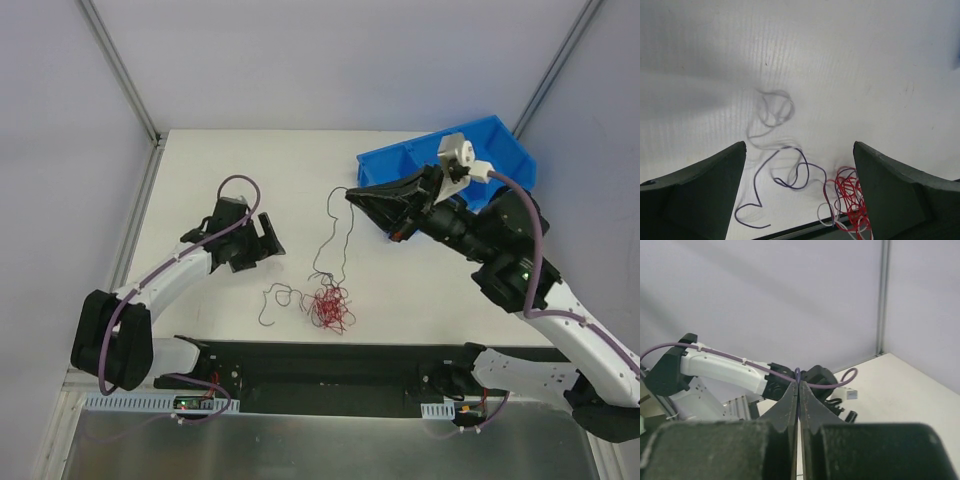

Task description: Untangle the cables

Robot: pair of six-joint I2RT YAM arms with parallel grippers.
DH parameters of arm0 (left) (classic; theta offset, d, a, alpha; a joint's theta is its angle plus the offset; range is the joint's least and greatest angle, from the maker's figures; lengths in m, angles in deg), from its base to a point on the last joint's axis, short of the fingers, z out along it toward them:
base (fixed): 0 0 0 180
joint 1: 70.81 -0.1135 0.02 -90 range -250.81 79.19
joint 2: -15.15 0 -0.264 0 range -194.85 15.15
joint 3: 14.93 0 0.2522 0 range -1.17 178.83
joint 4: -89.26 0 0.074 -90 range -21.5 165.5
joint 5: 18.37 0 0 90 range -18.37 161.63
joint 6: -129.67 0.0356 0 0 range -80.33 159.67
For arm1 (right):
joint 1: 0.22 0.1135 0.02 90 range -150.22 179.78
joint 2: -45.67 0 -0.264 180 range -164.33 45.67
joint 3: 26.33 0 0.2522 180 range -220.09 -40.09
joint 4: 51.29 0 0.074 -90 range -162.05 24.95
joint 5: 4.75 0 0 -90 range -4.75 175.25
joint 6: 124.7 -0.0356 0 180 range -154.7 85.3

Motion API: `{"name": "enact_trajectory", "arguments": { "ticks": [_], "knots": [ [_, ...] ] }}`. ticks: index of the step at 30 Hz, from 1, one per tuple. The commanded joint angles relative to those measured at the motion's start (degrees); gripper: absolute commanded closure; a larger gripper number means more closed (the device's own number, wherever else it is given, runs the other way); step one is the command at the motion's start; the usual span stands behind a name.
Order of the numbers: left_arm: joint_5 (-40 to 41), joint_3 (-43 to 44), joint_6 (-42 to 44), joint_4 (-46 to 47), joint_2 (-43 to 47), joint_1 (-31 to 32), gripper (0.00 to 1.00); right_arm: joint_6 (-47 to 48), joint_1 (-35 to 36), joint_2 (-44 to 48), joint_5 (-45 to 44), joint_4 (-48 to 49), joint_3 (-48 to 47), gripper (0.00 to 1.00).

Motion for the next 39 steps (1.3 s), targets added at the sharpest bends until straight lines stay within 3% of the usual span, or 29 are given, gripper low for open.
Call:
{"name": "enact_trajectory", "arguments": {
  "ticks": [1, 4, 8, 10, 14, 17, 19, 28, 30, 33, 39],
  "knots": [
    [2.7, -1.2, 0.6, 1.2, 6.7, -0.7, 0.13, 7.9, -0.2, 0.6, -7.0, -5.8, -2.7, 1.0],
    [-0.9, -2.6, 3.8, 2.2, 11.9, -0.7, 0.15, 9.7, -0.4, 0.0, -10.0, -7.6, -4.2, 1.0],
    [-18.7, -4.5, 8.0, 7.8, 14.9, 0.3, 0.16, 10.1, -0.8, -1.6, -10.8, -8.6, -5.6, 0.99],
    [-22.0, -5.2, 8.4, 10.2, 16.2, 3.4, 0.21, 10.0, -1.1, -2.8, -11.7, -9.3, -6.6, 1.0],
    [-18.4, -8.4, 6.6, 18.7, 20.2, 14.1, 0.24, 9.2, -1.9, -4.8, -14.7, -11.2, -9.3, 1.0],
    [-13.4, -13.6, 1.5, 29.1, 22.5, 19.0, 0.13, 8.3, -2.1, -5.5, -16.4, -12.1, -10.4, 1.0],
    [-9.5, -14.4, -1.2, 33.2, 21.6, 20.4, 0.01, 7.4, -2.2, -5.4, -16.8, -12.0, -10.4, 1.0],
    [-8.8, -1.6, -4.1, 34.5, -1.9, 27.2, 0.05, 5.4, -2.3, -6.8, -17.5, -11.2, -15.4, 0.99],
    [-8.4, -0.2, -6.5, 35.4, -6.8, 27.3, 0.09, 5.9, -2.4, -7.9, -20.7, -11.2, -18.8, 0.99],
    [-3.9, 3.5, -7.8, 28.7, -12.8, 25.3, 0.13, 6.3, -2.9, -9.2, -21.0, -11.3, -23.3, 1.0],
    [-6.0, 4.5, -5.7, 23.2, -16.7, 10.2, 0.18, 10.2, -3.0, -9.1, -23.7, -14.4, -30.0, 1.0]
  ]
}}
